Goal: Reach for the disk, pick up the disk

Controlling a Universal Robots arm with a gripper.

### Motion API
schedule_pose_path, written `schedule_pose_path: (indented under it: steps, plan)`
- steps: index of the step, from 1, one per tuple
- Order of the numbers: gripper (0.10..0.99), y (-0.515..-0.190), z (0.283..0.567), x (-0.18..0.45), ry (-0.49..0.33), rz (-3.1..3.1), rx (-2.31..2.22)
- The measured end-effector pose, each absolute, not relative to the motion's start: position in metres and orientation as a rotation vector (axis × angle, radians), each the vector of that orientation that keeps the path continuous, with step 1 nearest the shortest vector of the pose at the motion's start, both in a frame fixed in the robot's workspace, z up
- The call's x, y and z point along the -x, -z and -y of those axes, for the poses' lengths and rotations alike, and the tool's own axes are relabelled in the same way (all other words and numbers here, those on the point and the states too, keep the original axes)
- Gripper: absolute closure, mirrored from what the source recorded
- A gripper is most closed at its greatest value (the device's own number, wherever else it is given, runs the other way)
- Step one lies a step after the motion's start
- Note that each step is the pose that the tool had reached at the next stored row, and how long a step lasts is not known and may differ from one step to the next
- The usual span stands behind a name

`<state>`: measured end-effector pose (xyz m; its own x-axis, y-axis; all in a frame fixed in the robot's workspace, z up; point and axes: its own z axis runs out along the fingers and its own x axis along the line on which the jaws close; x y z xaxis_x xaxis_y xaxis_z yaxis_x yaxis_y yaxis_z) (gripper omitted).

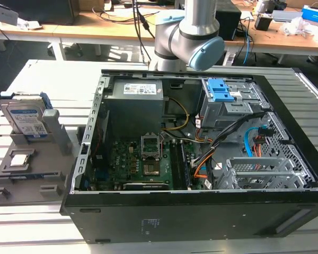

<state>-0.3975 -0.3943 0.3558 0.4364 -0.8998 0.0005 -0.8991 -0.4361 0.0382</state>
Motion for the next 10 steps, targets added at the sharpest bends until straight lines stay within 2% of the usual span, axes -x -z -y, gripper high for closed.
schedule_pose_path:
  steps: [10]
  plan:
    - [0.980,-0.3558,0.3943,0.3976,0.028,1.507,-2.718]
